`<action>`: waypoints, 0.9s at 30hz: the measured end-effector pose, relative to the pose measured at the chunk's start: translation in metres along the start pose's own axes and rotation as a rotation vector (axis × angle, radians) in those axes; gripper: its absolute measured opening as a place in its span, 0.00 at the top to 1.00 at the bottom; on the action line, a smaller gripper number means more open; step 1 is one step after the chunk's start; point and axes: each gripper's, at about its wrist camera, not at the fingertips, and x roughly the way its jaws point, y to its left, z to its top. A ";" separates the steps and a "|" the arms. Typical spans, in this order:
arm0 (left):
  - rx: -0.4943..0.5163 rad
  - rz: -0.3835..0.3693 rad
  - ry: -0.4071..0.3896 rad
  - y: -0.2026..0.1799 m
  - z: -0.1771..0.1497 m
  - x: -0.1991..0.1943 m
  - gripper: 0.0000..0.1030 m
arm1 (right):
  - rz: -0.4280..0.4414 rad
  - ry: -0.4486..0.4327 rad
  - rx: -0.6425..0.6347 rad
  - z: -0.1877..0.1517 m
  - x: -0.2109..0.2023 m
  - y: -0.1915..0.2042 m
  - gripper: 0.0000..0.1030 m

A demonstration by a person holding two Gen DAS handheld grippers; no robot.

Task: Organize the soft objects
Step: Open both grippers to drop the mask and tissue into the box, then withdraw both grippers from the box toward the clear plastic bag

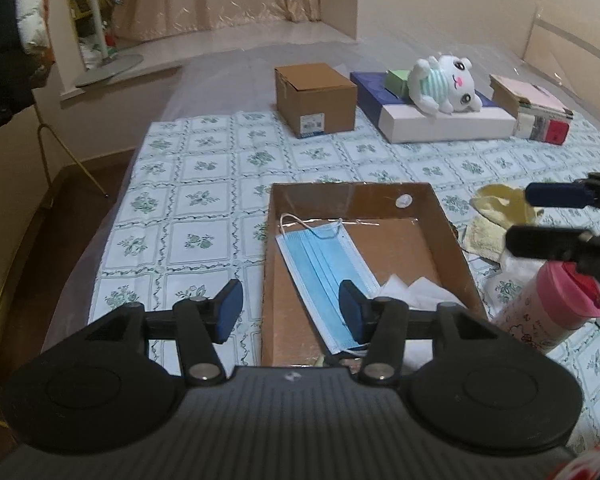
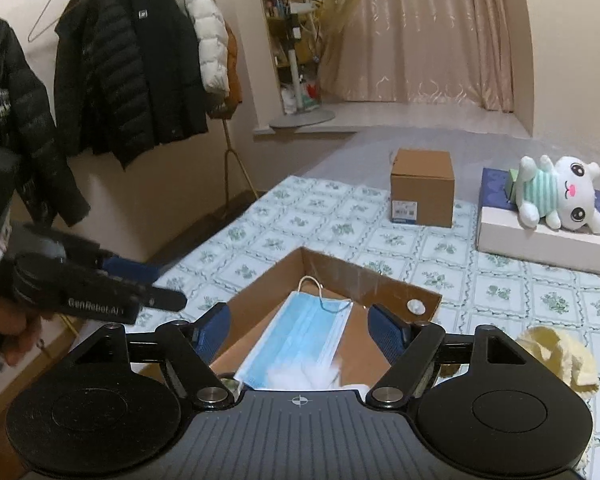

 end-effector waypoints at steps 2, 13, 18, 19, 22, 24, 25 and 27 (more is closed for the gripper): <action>-0.013 0.007 -0.028 -0.003 -0.006 -0.008 0.46 | -0.009 -0.027 0.004 0.001 -0.013 -0.001 0.27; -0.073 0.055 -0.105 -0.046 -0.045 -0.054 0.36 | -0.074 -0.106 0.043 -0.024 -0.102 -0.006 0.27; -0.085 0.080 -0.141 -0.070 -0.057 -0.077 0.36 | -0.120 -0.106 0.074 -0.046 -0.135 -0.013 0.27; -0.089 0.080 -0.147 -0.074 -0.059 -0.081 0.36 | -0.126 -0.104 0.083 -0.051 -0.142 -0.016 0.27; -0.093 0.082 -0.170 -0.089 -0.067 -0.092 0.36 | -0.150 -0.101 0.113 -0.067 -0.162 -0.025 0.27; -0.078 0.093 -0.183 -0.099 -0.071 -0.096 0.36 | -0.161 -0.095 0.131 -0.077 -0.176 -0.032 0.27; -0.072 0.101 -0.187 -0.105 -0.073 -0.097 0.36 | -0.167 -0.093 0.139 -0.083 -0.182 -0.036 0.27; -0.070 0.107 -0.191 -0.115 -0.077 -0.099 0.36 | -0.184 -0.092 0.156 -0.093 -0.194 -0.043 0.27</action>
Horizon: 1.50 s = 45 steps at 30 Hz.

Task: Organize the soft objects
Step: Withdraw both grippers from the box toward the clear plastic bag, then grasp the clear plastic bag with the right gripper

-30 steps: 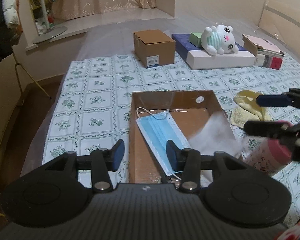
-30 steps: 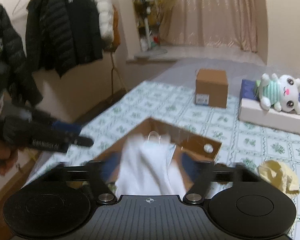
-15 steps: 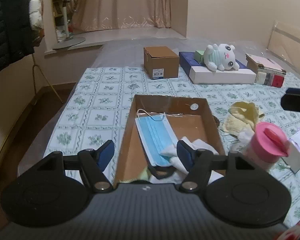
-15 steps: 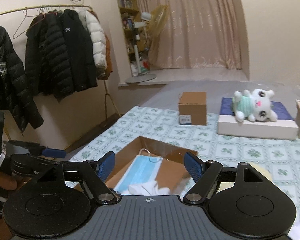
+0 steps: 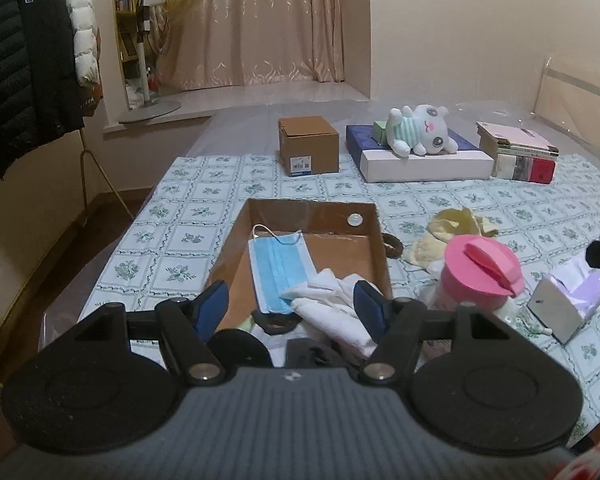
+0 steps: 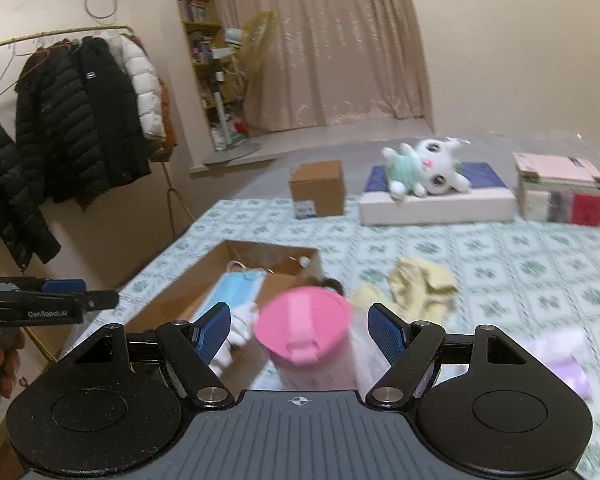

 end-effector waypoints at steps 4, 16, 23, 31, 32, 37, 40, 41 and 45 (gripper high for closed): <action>-0.005 -0.008 -0.011 -0.016 -0.011 -0.010 0.36 | -0.031 0.012 0.017 -0.013 -0.021 -0.020 0.27; -0.070 -0.112 0.026 -0.051 -0.037 -0.034 0.34 | -0.094 0.027 0.075 -0.044 -0.060 -0.067 0.27; -0.044 -0.127 0.071 -0.065 -0.041 -0.027 0.33 | -0.088 0.029 0.072 -0.045 -0.061 -0.076 0.27; -0.005 -0.143 0.081 -0.071 -0.042 -0.015 0.33 | -0.067 0.059 0.034 -0.050 -0.048 -0.075 0.27; 0.000 -0.146 0.081 -0.071 -0.042 -0.013 0.33 | -0.065 0.064 0.027 -0.050 -0.045 -0.075 0.27; 0.034 -0.145 0.081 -0.070 -0.041 0.000 0.33 | -0.044 0.090 -0.051 -0.051 -0.026 -0.072 0.27; 0.042 -0.156 0.092 -0.068 -0.040 0.010 0.33 | -0.035 0.113 -0.096 -0.050 -0.010 -0.075 0.27; 0.047 -0.158 0.096 -0.068 -0.039 0.014 0.33 | -0.033 0.122 -0.109 -0.049 -0.005 -0.076 0.27; 0.078 -0.173 0.107 -0.064 -0.034 0.032 0.33 | -0.014 0.157 -0.163 -0.045 0.019 -0.081 0.27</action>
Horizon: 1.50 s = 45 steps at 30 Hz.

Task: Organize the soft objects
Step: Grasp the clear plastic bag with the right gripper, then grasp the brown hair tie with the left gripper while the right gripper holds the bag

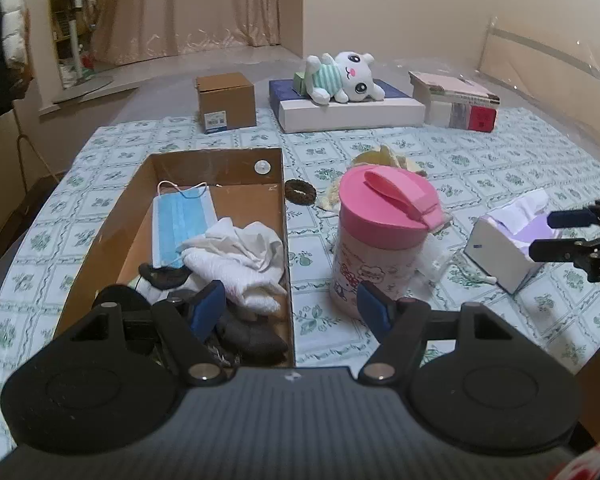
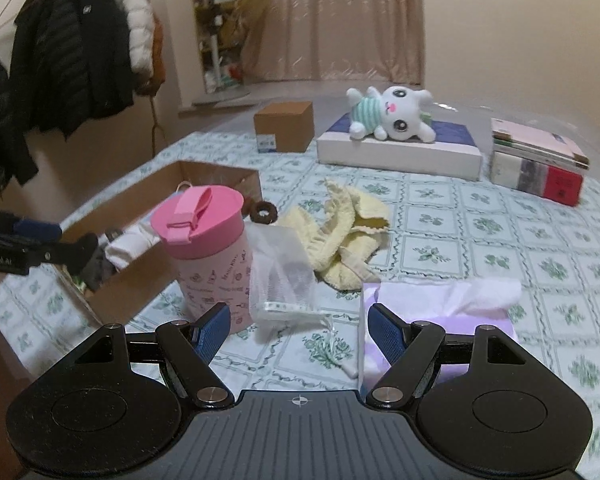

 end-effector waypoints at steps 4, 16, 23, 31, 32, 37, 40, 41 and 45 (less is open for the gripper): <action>0.042 -0.026 0.009 0.007 0.010 0.018 0.33 | 0.046 0.046 -0.074 0.010 0.024 -0.003 0.27; 0.145 -0.050 0.043 0.039 0.047 0.071 0.32 | 0.193 0.207 -0.237 0.021 0.104 -0.003 0.27; 0.173 -0.063 0.078 0.041 0.055 0.095 0.31 | 0.184 0.267 -0.272 0.019 0.143 0.002 0.40; 0.198 -0.088 0.084 0.041 0.069 0.105 0.31 | 0.116 0.231 -0.182 0.034 0.134 -0.025 0.95; 0.200 -0.089 0.084 0.041 0.072 0.106 0.31 | 0.101 0.217 -0.168 0.038 0.130 -0.031 0.96; 0.219 -0.101 0.089 0.040 0.087 0.109 0.31 | 0.015 0.136 -0.128 0.057 0.106 -0.051 0.97; 0.231 -0.112 0.096 0.038 0.097 0.113 0.31 | -0.014 0.098 -0.118 0.068 0.095 -0.055 0.97; 0.235 -0.113 0.098 0.037 0.100 0.115 0.31 | -0.021 0.089 -0.117 0.070 0.092 -0.056 0.97; 0.259 -0.124 0.093 0.033 0.116 0.124 0.31 | -0.035 0.056 -0.106 0.078 0.084 -0.060 0.98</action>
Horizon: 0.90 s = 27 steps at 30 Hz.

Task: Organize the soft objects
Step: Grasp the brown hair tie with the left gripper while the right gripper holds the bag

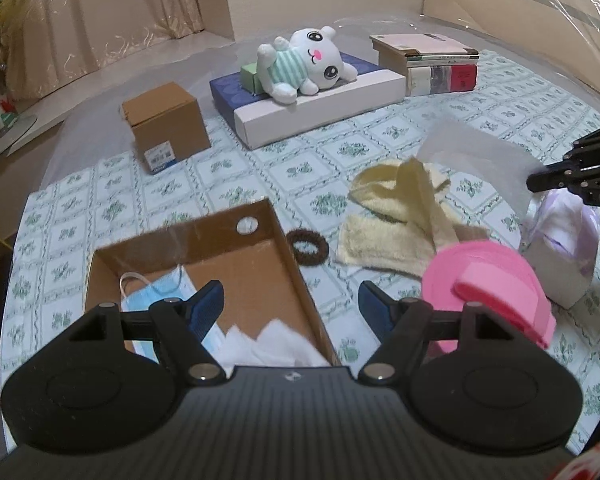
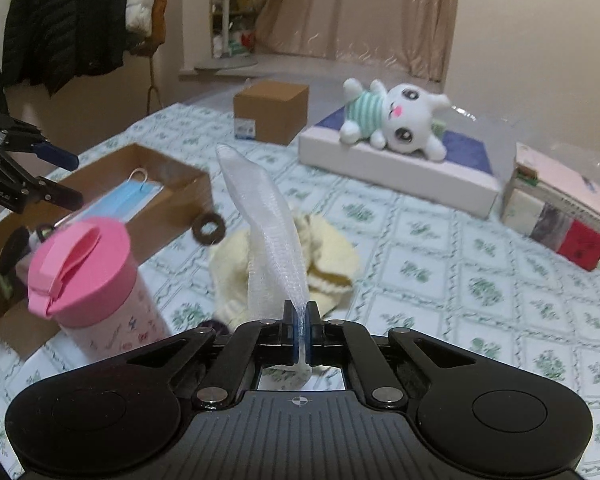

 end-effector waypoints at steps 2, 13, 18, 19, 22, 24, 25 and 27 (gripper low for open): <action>0.020 -0.015 -0.003 0.000 0.008 0.007 0.31 | 0.003 -0.013 0.015 0.002 -0.003 -0.004 0.98; 0.235 -0.137 0.073 -0.010 0.058 0.078 0.45 | 0.025 -0.017 0.063 0.020 0.011 -0.025 0.98; 0.354 -0.168 0.136 -0.016 0.067 0.114 0.53 | 0.025 -0.001 0.067 0.020 0.026 -0.031 0.98; 0.376 -0.181 0.147 -0.019 0.068 0.120 0.54 | 0.024 0.003 0.069 0.020 0.029 -0.032 0.98; 0.447 -0.213 0.200 -0.030 0.066 0.140 0.57 | 0.027 0.016 0.071 0.018 0.039 -0.035 0.98; 0.490 -0.224 0.247 -0.037 0.063 0.153 0.63 | 0.029 0.023 0.075 0.016 0.044 -0.037 0.98; 0.504 -0.224 0.272 -0.039 0.061 0.159 0.64 | 0.031 0.026 0.078 0.016 0.046 -0.038 0.98; 0.527 -0.205 0.322 -0.042 0.058 0.173 0.67 | 0.034 0.029 0.083 0.015 0.049 -0.040 0.98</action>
